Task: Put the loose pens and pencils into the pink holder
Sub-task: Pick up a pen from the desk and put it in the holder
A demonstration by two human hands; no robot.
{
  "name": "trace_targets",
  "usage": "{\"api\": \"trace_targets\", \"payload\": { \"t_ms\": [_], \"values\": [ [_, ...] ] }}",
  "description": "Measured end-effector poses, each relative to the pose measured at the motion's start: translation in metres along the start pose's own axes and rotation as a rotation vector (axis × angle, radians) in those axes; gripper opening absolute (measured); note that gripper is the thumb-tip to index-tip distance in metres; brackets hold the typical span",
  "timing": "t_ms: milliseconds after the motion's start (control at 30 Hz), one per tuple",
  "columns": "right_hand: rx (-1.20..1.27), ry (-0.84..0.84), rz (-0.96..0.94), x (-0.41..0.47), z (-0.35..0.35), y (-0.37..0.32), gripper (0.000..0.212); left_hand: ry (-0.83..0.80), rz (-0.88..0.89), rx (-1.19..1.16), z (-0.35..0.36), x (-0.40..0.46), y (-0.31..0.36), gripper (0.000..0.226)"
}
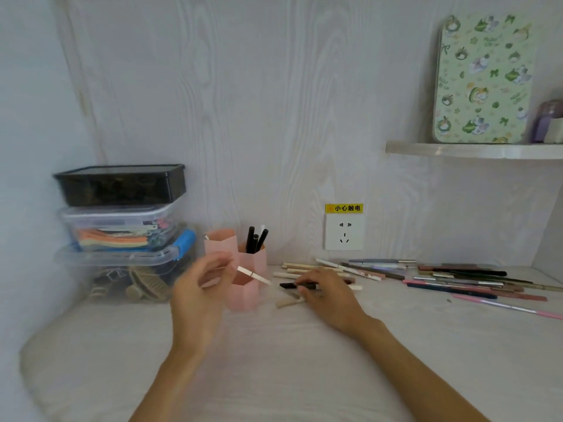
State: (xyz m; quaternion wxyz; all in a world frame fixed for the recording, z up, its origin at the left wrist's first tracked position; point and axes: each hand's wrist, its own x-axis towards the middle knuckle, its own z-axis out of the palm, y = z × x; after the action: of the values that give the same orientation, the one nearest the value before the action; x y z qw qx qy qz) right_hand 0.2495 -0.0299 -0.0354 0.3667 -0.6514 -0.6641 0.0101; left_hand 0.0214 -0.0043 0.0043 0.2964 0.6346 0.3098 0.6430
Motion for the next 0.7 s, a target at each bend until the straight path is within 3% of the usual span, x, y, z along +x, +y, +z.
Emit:
{"api": "trace_targets", "payload": {
  "t_ms": [133, 200, 367, 567, 700],
  "values": [
    [-0.114, -0.035, -0.127, -0.004, 0.005, 0.001, 0.021, 0.317, 0.143, -0.073, -0.023, 0.041, 0.025, 0.014],
    [-0.143, -0.047, -0.175, -0.007, 0.004, -0.001, 0.024, 0.358, 0.231, -0.053, -0.029, 0.063, 0.039, 0.005],
    [-0.131, -0.052, -0.223, -0.008, 0.001, -0.002, 0.018, 0.215, 0.391, 0.285, -0.035, 0.099, 0.054, 0.011],
    [-0.128, -0.066, -0.163, -0.009, 0.004, -0.001, 0.022, -0.186, 0.331, 0.780, -0.018, 0.102, 0.024, 0.017],
    [-0.149, -0.076, -0.161, -0.008, 0.004, -0.002, 0.025, -0.091, 0.237, 0.801, -0.010, 0.083, -0.007, 0.037]
  ]
}}
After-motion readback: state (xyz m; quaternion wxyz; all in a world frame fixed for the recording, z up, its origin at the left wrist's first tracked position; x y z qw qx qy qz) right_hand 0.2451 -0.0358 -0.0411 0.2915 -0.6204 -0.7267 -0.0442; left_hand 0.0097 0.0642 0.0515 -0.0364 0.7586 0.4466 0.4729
